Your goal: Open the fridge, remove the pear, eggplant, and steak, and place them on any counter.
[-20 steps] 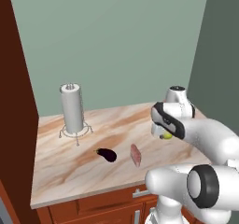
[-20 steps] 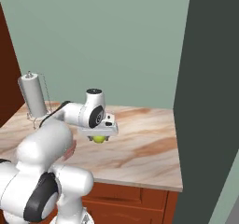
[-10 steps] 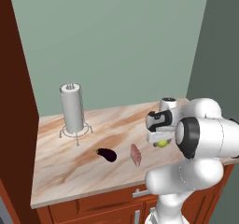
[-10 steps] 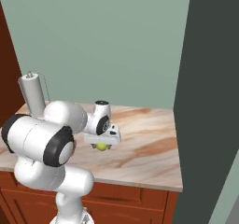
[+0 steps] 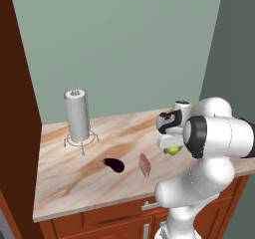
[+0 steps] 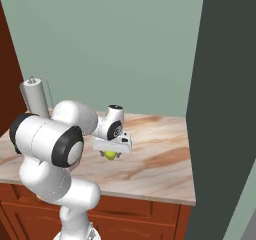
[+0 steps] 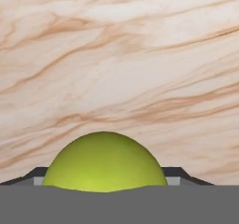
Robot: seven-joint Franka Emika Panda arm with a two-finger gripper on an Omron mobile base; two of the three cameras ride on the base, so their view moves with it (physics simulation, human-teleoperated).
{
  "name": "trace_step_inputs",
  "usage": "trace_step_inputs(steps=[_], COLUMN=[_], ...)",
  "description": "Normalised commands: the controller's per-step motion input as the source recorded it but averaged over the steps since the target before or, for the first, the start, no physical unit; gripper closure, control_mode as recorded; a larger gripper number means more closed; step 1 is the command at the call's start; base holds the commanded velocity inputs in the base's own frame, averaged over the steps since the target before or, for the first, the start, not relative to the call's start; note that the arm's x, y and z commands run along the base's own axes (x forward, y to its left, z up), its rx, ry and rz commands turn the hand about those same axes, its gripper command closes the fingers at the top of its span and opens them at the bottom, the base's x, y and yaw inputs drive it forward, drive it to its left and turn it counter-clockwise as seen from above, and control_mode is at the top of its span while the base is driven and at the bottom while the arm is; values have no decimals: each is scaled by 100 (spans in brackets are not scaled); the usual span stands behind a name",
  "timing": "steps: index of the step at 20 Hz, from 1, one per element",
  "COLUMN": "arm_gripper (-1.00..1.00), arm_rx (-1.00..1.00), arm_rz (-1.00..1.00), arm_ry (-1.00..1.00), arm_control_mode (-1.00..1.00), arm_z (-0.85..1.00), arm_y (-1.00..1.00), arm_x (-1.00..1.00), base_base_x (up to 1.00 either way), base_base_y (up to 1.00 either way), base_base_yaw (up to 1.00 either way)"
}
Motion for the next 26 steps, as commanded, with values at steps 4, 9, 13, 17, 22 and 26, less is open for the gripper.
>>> trace_step_inputs(steps=[4, 9, 13, 17, 22, 26], arm_gripper=[-100, -100, -100, -100, -100, -100], arm_rx=[3, 0, 5, 4, 0, 0], arm_rz=[0, 1, 4, 7, 6, 0], arm_ry=[-10, -18, -25, -26, -21, -29], arm_control_mode=[-100, -100, -100, -100, -100, -100], arm_z=[24, 53, 92, 100, 100, 100], arm_y=[0, 0, 1, 11, 33, 28], arm_x=[0, -8, -10, -36, -50, -76], base_base_x=[0, 0, 0, 0, 0, 0], base_base_y=[0, 0, 0, 0, 0, 0], base_base_yaw=[0, 0, 0, 0, 0, 0])
